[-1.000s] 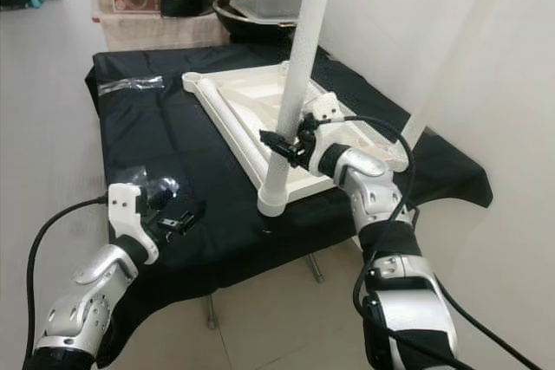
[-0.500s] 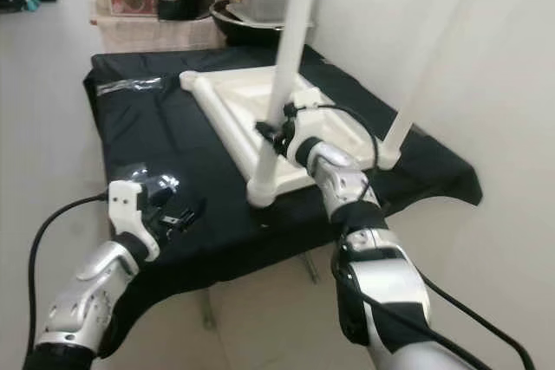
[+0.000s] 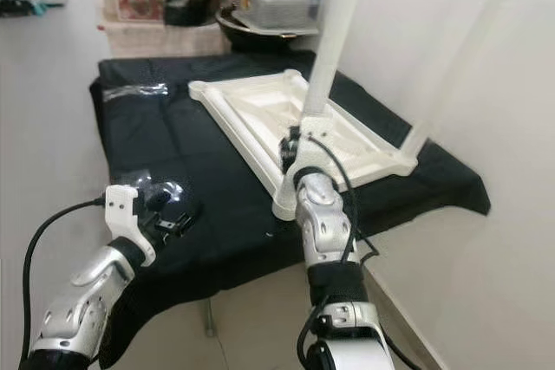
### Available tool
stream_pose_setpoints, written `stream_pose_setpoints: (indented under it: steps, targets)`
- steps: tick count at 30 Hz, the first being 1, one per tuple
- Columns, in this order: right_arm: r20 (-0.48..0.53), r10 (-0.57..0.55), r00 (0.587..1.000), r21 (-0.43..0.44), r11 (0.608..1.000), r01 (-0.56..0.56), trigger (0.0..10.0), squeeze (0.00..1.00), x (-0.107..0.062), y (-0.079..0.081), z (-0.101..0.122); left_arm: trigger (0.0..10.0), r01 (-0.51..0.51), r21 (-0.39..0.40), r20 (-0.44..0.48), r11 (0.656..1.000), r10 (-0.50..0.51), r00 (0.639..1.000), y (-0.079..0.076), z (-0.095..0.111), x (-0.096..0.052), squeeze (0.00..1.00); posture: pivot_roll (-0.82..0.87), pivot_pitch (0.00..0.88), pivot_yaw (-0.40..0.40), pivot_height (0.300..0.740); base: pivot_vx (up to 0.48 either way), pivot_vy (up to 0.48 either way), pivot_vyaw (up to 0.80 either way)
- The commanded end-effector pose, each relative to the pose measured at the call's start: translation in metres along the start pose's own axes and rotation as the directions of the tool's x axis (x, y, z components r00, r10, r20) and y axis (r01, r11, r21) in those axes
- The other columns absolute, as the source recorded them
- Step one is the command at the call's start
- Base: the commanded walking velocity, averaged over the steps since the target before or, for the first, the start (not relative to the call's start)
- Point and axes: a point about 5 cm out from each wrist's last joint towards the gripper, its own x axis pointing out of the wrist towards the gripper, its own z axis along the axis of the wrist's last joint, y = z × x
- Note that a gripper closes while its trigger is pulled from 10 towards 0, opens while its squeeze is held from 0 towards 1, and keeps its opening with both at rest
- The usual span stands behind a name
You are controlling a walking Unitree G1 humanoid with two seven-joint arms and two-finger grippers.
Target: Building children table
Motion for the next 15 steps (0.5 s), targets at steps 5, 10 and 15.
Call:
stream_pose_setpoints:
  steps: [5, 10, 15]
  targets:
    - [0.158, 0.319, 0.935, -0.034, 0.948, -0.317, 10.0, 0.00, 0.006, -0.005, 0.044, 10.0, 0.003, -0.013, -0.005, 1.000, -0.003, 1.000, -0.002, -0.001, 0.002, 0.00, -0.02, 0.000, -0.116, 0.740, 0.000, 0.000, 0.00]
    - [0.069, 0.625, 0.777, -0.133, 0.778, -0.614, 10.0, 0.00, -0.004, -0.010, 0.030, 10.0, 0.005, -0.018, -0.004, 1.000, -0.005, 1.000, -0.002, -0.002, 0.003, 0.00, -0.02, 0.000, -0.116, 0.740, 0.000, 0.000, 0.00]
    - [-0.078, 0.705, 0.705, -0.121, 0.696, -0.708, 7.9, 0.00, -0.002, -0.011, 0.000, 10.0, 0.006, -0.018, -0.004, 1.000, -0.006, 1.000, -0.003, -0.002, 0.004, 0.00, -0.01, 0.000, -0.123, 0.740, 0.000, 0.000, 0.00]
